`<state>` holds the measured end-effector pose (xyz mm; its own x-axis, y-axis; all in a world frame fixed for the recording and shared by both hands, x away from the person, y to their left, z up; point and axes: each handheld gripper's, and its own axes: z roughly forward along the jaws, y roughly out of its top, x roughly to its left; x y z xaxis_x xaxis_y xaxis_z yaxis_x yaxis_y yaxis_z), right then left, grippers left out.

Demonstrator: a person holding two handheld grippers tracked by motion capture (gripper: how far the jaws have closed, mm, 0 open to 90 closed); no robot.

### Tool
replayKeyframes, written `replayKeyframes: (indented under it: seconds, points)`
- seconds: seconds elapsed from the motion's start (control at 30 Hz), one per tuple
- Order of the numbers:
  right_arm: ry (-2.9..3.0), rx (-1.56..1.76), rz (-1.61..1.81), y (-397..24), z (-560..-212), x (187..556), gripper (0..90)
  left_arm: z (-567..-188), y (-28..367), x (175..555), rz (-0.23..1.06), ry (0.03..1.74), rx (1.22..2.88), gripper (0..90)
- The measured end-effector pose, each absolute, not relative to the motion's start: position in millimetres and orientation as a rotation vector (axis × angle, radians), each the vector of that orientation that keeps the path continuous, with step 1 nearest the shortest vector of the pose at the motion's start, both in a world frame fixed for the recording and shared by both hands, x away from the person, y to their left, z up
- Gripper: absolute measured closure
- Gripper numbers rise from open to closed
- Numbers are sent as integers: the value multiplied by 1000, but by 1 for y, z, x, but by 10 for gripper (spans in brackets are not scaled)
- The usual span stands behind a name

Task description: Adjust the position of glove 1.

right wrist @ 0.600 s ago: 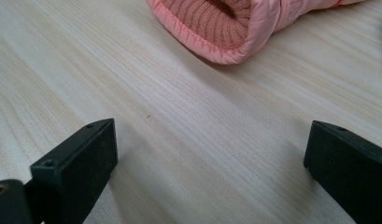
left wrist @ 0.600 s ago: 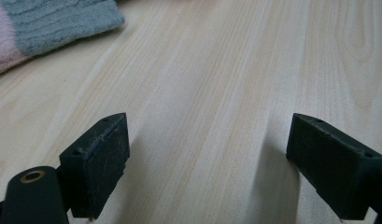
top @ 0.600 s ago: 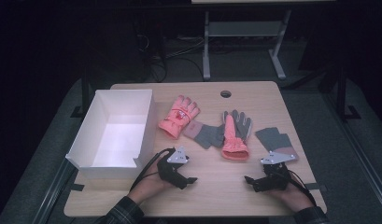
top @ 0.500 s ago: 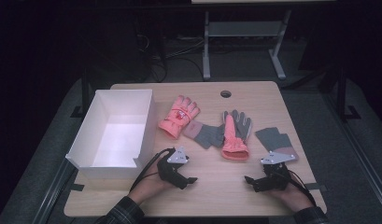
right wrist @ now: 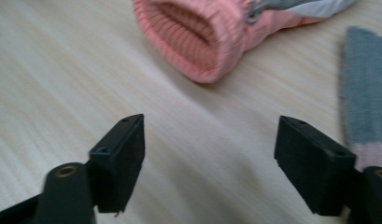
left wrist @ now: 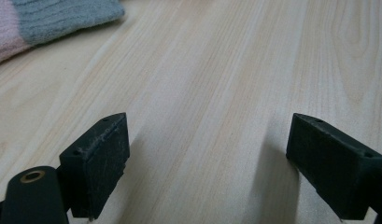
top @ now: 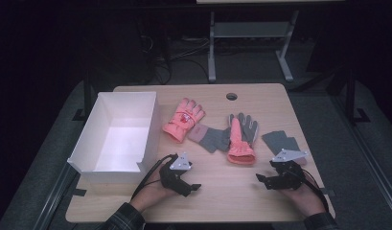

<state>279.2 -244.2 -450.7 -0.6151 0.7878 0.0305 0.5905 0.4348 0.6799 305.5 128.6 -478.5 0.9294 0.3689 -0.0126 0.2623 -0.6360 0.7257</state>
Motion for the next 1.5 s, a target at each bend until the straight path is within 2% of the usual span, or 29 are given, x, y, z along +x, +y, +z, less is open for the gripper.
replayKeyframes:
  seconds: [0.37, 1.0, 1.5]
  points:
    - [2322, 1269, 975, -261, -439, 296, 413, -478, 129, 306, 178, 434, 2293, 125]
    - [2204, 1440, 966, -299, -446, 331, 518, -478, 133, 305, 162, 411, 2296, 125]
    - [2176, 1500, 931, -315, -458, 336, 597, -479, 134, 305, 158, 407, 2292, 125]
